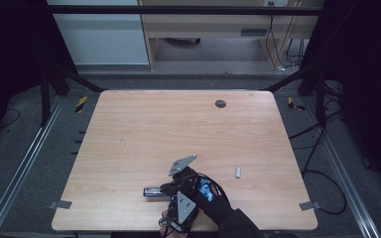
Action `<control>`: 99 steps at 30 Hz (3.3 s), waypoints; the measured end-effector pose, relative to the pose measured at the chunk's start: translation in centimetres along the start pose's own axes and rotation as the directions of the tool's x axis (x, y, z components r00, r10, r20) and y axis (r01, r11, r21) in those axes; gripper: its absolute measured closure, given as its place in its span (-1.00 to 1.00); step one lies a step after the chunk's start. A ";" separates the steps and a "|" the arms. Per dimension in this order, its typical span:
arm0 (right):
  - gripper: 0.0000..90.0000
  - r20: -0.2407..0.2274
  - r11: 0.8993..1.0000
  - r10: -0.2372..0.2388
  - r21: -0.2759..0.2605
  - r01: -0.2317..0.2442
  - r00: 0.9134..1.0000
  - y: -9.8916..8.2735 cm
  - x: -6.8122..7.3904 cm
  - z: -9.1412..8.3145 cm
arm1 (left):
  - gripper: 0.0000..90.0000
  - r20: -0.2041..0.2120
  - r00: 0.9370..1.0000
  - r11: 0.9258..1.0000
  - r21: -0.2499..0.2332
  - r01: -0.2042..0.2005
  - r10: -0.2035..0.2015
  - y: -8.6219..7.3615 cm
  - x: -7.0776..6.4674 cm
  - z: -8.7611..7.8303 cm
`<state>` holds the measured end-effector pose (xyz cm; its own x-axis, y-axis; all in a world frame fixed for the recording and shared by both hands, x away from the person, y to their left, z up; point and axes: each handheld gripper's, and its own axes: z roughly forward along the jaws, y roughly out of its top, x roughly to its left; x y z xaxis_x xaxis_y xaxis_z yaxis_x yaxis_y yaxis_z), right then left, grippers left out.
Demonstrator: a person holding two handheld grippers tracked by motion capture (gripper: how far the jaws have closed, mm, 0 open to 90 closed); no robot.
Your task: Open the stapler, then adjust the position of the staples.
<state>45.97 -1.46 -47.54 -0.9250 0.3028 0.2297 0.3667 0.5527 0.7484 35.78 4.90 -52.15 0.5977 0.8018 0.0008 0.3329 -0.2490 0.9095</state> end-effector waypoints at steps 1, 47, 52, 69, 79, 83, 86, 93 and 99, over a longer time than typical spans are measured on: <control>1.00 0.001 1.000 0.001 -0.002 -0.001 1.000 0.0 0.0 0.0 | 0.99 0.000 1.000 1.000 0.000 0.000 0.000 0.0 0.0 0.0; -0.02 0.457 0.956 0.181 -0.290 -0.047 0.871 -6.4 -4.6 -14.3 | 0.07 0.062 0.998 1.000 0.017 0.008 -0.009 6.3 7.7 -2.6; 0.02 0.482 0.954 0.208 -0.293 -0.068 0.851 -7.5 -4.9 -15.4 | 0.00 0.045 0.999 1.000 0.006 -0.019 0.019 7.8 9.9 -3.1; 0.25 0.585 0.956 0.276 -0.251 -0.153 0.763 -10.9 -5.0 -17.9 | -0.10 -0.111 0.992 0.997 0.063 -0.053 0.060 7.8 17.2 -6.2; 0.35 0.597 0.947 0.317 -0.236 -0.216 0.737 -11.5 -5.5 -17.7 | -0.12 -0.175 0.984 0.995 0.099 -0.003 0.020 4.8 21.3 -8.6; 0.37 0.604 0.946 0.323 -0.221 -0.237 0.728 -11.3 -5.8 -17.1 | -0.13 -0.196 0.981 0.995 0.096 0.025 -0.006 3.8 22.4 -9.6; 0.37 0.604 0.942 0.337 -0.210 -0.263 0.722 -11.2 -6.3 -16.4 | -0.13 -0.202 0.979 0.995 0.086 0.056 -0.037 3.0 23.1 -10.2; 0.36 0.602 0.938 0.343 -0.172 -0.302 0.721 -10.5 -7.1 -14.8 | -0.13 -0.203 0.979 0.993 0.106 0.058 -0.035 2.3 23.3 -9.8; 0.35 0.616 0.932 0.356 -0.184 -0.311 0.703 -10.8 -7.2 -15.1 | -0.13 -0.198 0.979 0.991 0.116 0.063 -0.040 2.0 23.5 -9.7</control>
<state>47.19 -21.36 -47.86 -0.4582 0.8877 0.0448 0.6112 0.2781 0.7410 43.41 28.46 -46.32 0.4279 0.9026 0.0469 0.4525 -0.2589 0.8534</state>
